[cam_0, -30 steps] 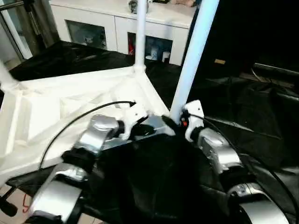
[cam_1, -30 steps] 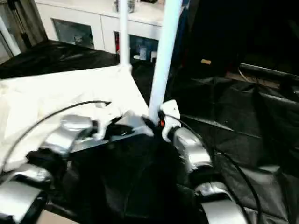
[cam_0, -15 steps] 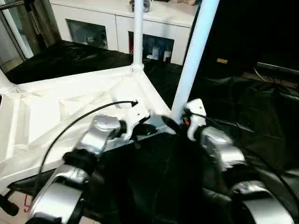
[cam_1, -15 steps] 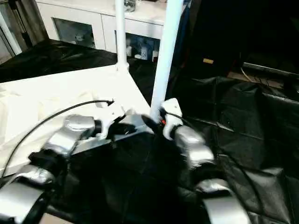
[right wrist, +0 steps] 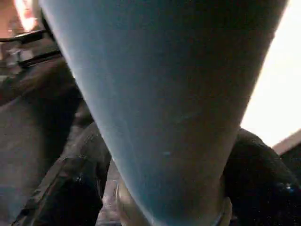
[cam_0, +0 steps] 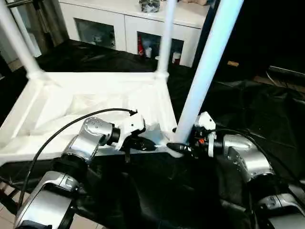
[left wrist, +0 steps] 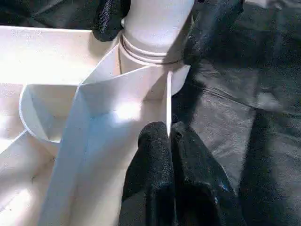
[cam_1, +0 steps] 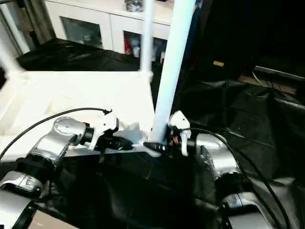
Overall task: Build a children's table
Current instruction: Rotate leg to tighten
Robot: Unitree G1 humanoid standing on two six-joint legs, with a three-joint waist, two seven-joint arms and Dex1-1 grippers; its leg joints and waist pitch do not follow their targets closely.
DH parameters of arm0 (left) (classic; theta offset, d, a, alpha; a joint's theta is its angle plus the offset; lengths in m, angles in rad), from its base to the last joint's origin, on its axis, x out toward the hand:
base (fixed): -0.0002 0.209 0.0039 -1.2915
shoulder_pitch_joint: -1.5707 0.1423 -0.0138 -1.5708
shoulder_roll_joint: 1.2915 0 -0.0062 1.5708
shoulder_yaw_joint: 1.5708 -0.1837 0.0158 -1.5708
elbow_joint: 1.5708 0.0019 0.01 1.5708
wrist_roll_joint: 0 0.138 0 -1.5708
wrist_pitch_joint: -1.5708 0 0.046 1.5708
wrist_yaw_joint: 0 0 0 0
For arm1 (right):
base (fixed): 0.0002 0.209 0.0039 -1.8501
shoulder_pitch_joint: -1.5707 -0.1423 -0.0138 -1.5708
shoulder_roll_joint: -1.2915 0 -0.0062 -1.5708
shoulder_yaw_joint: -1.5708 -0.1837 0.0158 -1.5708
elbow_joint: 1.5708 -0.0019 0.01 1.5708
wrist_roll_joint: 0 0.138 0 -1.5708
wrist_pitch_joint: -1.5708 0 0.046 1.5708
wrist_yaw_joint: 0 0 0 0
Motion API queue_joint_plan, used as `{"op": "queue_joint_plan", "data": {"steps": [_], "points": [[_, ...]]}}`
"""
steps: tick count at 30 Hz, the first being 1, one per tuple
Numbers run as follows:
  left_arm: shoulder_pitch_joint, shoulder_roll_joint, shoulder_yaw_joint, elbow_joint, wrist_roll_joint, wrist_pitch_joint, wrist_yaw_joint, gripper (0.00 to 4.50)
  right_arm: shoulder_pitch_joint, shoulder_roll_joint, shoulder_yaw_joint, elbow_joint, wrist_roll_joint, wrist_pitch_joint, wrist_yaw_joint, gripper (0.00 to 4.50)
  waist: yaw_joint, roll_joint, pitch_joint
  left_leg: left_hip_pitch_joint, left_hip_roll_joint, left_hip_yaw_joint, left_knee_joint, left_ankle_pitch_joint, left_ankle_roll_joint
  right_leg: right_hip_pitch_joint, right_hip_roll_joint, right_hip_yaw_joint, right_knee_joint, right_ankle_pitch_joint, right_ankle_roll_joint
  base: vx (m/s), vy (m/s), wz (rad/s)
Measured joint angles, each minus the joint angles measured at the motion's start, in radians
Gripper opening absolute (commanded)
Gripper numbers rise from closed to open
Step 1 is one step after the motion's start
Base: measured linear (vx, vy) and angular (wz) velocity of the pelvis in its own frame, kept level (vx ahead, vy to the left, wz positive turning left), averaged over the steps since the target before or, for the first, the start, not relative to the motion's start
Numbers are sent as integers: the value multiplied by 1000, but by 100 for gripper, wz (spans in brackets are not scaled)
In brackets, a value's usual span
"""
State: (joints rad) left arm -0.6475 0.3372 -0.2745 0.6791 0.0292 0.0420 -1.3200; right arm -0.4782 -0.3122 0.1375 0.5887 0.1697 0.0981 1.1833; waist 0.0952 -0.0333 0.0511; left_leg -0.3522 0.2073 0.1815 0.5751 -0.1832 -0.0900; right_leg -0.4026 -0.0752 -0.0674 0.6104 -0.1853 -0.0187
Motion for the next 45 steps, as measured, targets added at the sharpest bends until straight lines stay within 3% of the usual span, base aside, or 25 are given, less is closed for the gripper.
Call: {"op": "queue_joint_plan", "data": {"steps": [8,16,19,26,33,34,37,45], "points": [[16,22,-10,-28,-16,1,-57,0,15,-19,22,-45,19,46,55,267,3,0,0,0,0,0,0,0,0,0,0,0,0,0,0,0,0,0],[16,11,-8,-24,-13,6,-31,0,16,-12,19,-41,16,46,35,250,4,0,0,1,0,0,0,0,0,0,0,0,0,0,0,0,0,0],[7,-13,-2,-4,-2,15,41,0,12,8,-6,-19,6,40,-49,250,1,-1,0,3,0,0,0,0,0,3,0,0,0,0,0,0,0,0],[-39,-130,39,69,43,68,335,0,-85,161,-113,171,-25,-31,-526,244,-25,0,0,3,-1,-1,1,1,-1,1,0,0,0,-1,3,0,0,0],[-50,-159,43,84,47,81,409,0,-123,222,-141,242,-55,-95,-685,244,-32,5,-3,3,-1,-1,-1,1,-1,1,0,0,0,3,-1,0,0,0],[-50,-159,44,84,48,81,409,0,-124,223,-141,246,-55,-102,-685,279,-33,6,-3,2,-1,-1,-1,1,-1,1,0,0,0,3,-1,0,0,0],[-50,-159,44,84,49,81,406,0,-124,223,-147,247,-53,-101,-672,317,-33,6,-3,2,-1,-1,-1,1,-1,1,0,0,0,3,-1,0,0,0],[-50,-121,44,80,38,64,326,0,-113,179,-128,231,-54,-109,-501,334,-37,6,-3,2,-1,-1,-1,0,-1,0,0,0,-1,2,0,0,0,0]]}}
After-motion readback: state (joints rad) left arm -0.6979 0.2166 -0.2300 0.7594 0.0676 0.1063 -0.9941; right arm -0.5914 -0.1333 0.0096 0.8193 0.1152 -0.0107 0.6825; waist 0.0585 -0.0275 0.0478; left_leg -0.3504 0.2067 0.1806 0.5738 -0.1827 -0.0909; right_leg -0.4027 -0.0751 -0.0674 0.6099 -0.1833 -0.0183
